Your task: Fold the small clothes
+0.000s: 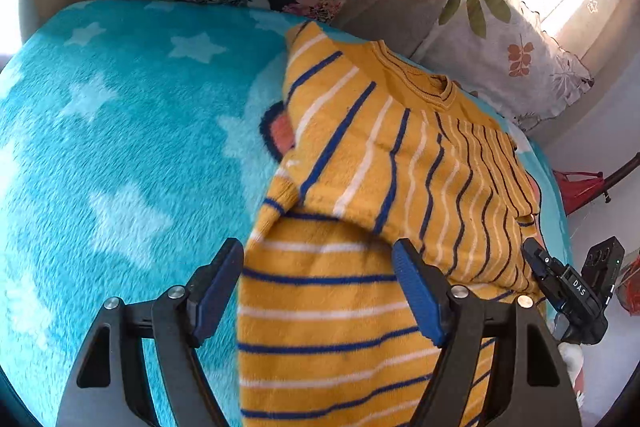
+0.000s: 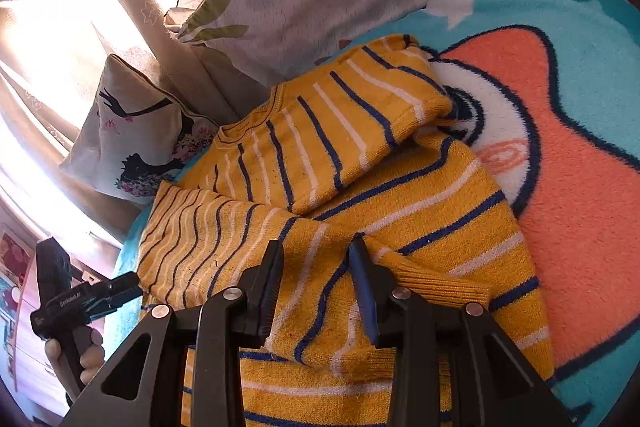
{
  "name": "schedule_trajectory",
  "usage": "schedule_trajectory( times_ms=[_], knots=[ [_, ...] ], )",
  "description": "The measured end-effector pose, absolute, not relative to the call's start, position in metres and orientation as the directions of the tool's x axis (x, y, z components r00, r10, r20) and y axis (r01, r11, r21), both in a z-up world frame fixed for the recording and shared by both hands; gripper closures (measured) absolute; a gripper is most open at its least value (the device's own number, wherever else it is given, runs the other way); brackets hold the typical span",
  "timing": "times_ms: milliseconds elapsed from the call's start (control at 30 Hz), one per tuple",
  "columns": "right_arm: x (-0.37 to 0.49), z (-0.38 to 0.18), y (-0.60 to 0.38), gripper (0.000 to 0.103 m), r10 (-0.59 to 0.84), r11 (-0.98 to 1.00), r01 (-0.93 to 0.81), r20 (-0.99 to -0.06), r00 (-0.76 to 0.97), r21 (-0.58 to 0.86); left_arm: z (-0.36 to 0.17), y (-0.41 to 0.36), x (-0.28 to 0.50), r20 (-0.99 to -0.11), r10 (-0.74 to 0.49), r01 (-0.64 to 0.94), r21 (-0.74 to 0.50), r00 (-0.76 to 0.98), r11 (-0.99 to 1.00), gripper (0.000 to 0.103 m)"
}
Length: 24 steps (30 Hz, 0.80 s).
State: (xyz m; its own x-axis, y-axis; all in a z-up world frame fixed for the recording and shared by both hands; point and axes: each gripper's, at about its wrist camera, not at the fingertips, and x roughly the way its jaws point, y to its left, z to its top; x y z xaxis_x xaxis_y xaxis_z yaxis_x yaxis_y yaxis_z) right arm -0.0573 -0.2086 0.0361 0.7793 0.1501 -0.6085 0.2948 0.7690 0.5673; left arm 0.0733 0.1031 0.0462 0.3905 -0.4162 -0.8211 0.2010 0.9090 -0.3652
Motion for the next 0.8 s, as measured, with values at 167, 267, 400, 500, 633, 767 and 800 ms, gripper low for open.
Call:
schedule_trajectory(
  times_ms=[167,267,400,500,633,767,800],
  knots=[
    [-0.059,0.037,-0.207,0.064,0.181,0.771,0.267,-0.601,0.778,0.578,0.037,0.124,0.030,-0.844,-0.368,0.105,-0.357,0.391,0.928,0.027],
    [-0.065,0.042,-0.200,0.062,0.213,0.784,0.242,-0.613,0.761,0.572,0.036,0.133,-0.005,-0.844,-0.335,0.072,-0.337,0.418,0.939,0.027],
    [-0.084,0.044,-0.185,0.054,0.342,0.783,0.142,-0.610,0.715,0.605,0.035,0.143,-0.047,-0.821,-0.318,0.034,-0.344,0.473,0.938,0.027],
    [-0.107,0.043,-0.177,0.053,0.391,0.798,0.078,-0.612,0.687,0.597,0.035,0.148,-0.074,-0.795,-0.331,0.018,-0.374,0.508,0.927,0.027],
    [-0.141,0.041,-0.175,0.053,0.408,0.828,0.035,-0.644,0.647,0.560,0.034,0.145,-0.100,-0.775,-0.348,0.037,-0.388,0.527,0.921,0.025],
    [-0.182,0.054,-0.181,0.053,0.255,0.893,0.099,-0.675,0.693,0.439,0.034,0.138,-0.121,-0.759,-0.380,0.078,-0.401,0.528,0.913,0.022],
    [-0.193,0.057,-0.185,0.053,0.230,0.893,0.116,-0.663,0.712,0.434,0.034,0.137,-0.126,-0.757,-0.386,0.086,-0.404,0.527,0.911,0.022]
  ],
)
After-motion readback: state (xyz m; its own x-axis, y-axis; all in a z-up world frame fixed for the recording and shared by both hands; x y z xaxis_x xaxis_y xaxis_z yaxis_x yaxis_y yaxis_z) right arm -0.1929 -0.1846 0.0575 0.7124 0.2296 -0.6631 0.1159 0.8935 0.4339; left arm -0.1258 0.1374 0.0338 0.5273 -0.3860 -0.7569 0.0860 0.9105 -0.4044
